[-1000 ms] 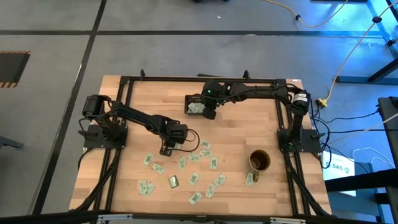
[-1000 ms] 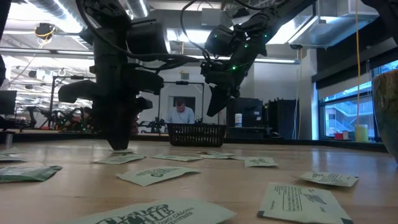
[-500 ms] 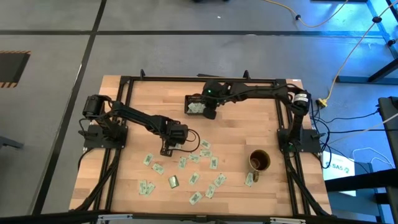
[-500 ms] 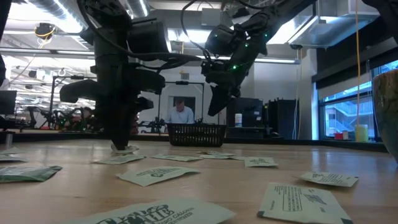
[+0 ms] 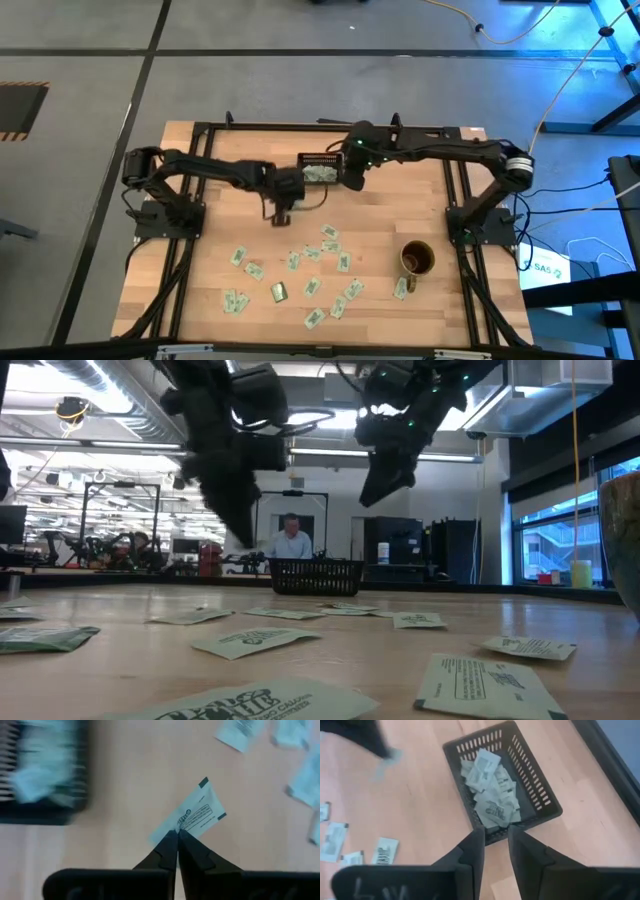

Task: Pick and place Stevia / Truvia into bins
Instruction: Put the white stevia packet into the black bin

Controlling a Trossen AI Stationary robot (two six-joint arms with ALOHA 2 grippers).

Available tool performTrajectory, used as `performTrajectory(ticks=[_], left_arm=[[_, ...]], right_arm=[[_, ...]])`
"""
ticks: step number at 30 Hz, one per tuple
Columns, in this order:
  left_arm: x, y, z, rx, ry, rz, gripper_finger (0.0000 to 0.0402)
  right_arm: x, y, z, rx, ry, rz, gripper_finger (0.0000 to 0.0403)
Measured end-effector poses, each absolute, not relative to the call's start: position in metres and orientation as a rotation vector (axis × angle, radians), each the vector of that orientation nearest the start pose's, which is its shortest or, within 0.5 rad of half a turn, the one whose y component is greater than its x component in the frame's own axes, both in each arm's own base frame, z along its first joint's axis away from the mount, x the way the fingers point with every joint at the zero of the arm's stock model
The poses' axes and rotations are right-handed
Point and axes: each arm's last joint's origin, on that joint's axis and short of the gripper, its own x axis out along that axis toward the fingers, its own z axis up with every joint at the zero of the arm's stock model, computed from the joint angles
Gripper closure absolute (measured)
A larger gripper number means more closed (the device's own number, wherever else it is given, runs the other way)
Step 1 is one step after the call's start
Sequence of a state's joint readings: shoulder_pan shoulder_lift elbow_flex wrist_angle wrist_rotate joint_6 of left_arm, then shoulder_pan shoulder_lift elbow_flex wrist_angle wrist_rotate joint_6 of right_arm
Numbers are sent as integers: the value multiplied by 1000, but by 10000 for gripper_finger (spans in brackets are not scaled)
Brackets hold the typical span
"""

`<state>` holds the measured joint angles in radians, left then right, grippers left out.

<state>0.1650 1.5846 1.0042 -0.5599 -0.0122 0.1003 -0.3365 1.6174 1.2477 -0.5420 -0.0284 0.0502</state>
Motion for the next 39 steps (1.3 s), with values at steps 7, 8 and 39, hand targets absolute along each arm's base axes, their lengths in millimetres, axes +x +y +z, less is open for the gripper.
performTrajectory(ticks=[7,8,39], left_arm=[[316,91,223,17,874,208,394],[317,96,227,25,856,239,395],[325,141,181,9,976,370,357]], right_arm=[[320,-94,264,247,855,-292,312],[320,-92,264,251,853,-289,312],[336,-28,265,289,823,-159,312]])
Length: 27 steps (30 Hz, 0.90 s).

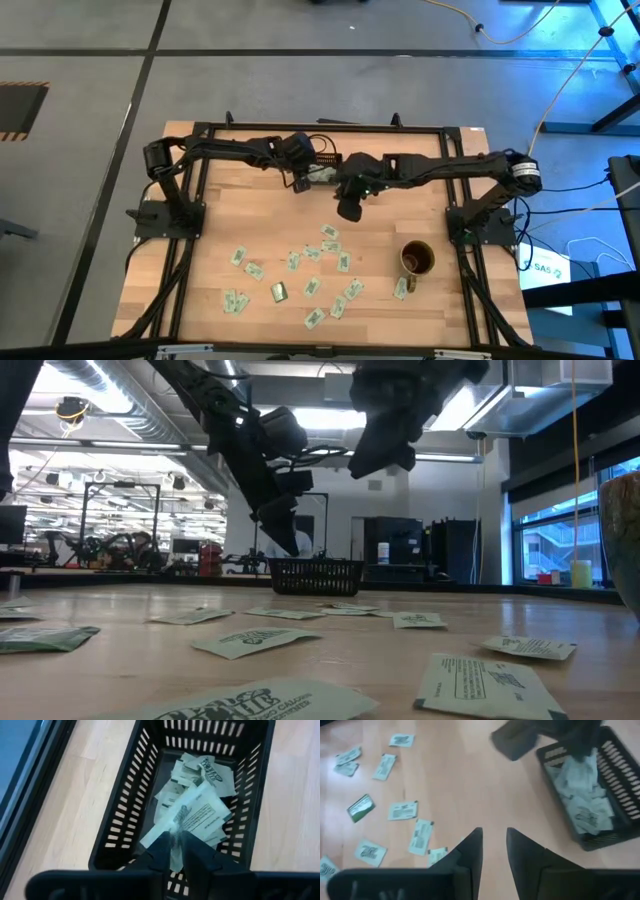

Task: Pick and place Stevia / Truvia into bins
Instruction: Put the white stevia packet into the black bin

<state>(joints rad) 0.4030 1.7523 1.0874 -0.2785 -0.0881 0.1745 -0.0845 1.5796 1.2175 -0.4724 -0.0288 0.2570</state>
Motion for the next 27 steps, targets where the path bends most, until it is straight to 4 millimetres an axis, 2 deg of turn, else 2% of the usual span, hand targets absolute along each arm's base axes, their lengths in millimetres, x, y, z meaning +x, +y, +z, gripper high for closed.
performTrajectory(ticks=[5,9,16,21,27], left_arm=[[326,141,182,9,959,372,342],[325,141,184,-2,958,378,339],[321,139,201,-76,892,412,345],[318,135,214,-139,832,367,343],[318,133,219,-159,808,345,346]], right_arm=[[345,-15,260,264,812,-117,312],[356,-5,247,210,810,-71,312],[373,2,202,169,936,-57,312],[380,9,167,100,1041,-19,312],[383,15,148,17,1088,30,312]])
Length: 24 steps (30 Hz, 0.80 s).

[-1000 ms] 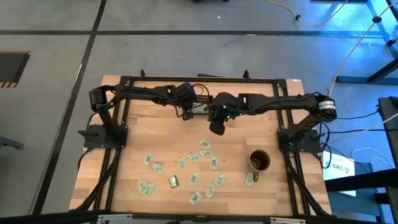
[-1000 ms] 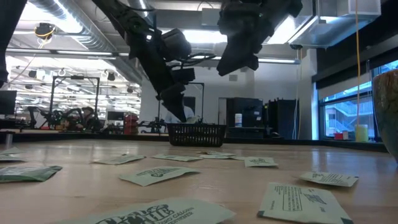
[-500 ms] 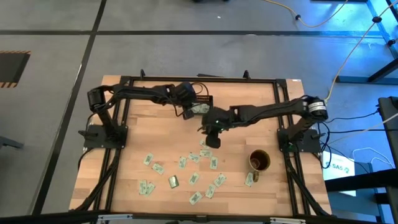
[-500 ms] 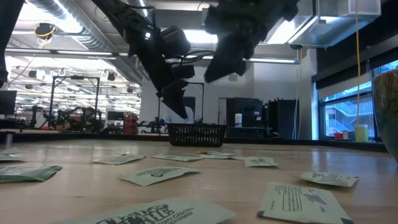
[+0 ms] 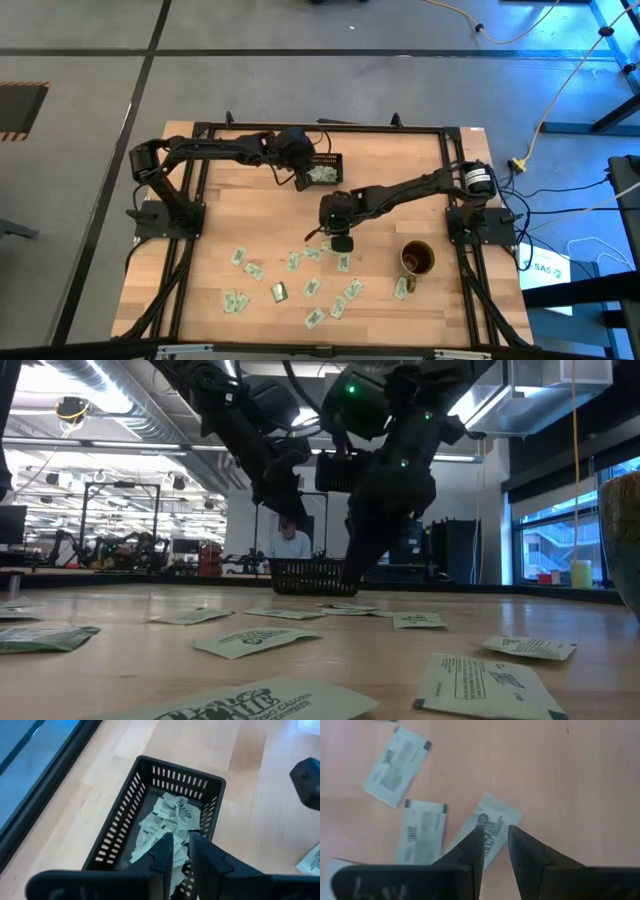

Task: Pick and place Stevia / Truvia into bins
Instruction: Put the white stevia packet into the black bin

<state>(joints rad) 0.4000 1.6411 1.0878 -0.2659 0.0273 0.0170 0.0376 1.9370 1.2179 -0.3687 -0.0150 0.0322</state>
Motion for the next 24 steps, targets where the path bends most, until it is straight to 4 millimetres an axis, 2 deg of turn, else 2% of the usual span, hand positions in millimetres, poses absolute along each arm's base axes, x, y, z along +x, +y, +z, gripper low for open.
performTrajectory(ticks=[7,16,24], left_arm=[[318,133,219,-160,807,345,349],[318,133,219,-163,807,347,349],[318,133,219,-163,807,347,350]], right_arm=[[384,12,148,-131,1082,20,312],[384,14,146,-112,1084,59,312],[387,14,126,-84,1135,77,312]])
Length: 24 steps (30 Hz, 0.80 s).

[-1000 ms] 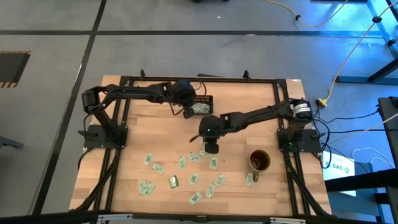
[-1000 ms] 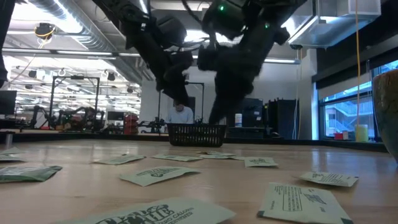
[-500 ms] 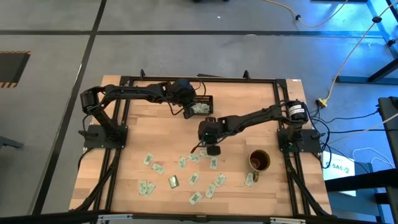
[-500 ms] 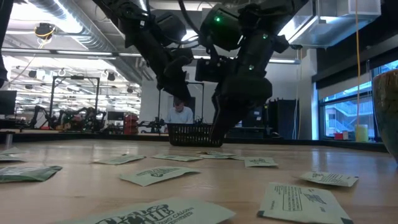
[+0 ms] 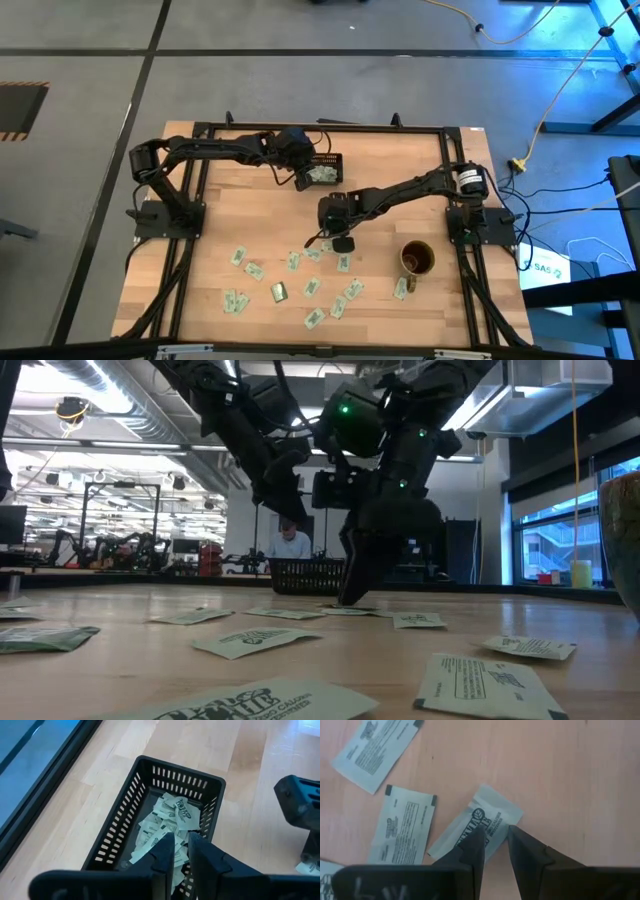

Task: Pick and place Stevia / Truvia into bins
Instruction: Put the white stevia packet into the black bin

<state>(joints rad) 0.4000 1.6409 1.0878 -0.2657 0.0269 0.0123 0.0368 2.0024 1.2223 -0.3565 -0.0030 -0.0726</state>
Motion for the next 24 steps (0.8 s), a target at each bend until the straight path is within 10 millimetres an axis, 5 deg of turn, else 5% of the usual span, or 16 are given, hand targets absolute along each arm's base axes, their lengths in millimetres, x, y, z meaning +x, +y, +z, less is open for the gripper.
performTrajectory(ticks=[14,24], left_arm=[[318,133,219,-187,803,357,351],[317,133,217,-191,819,357,356]], right_arm=[[386,14,121,-52,1162,53,397],[382,8,131,-34,1159,40,400]])
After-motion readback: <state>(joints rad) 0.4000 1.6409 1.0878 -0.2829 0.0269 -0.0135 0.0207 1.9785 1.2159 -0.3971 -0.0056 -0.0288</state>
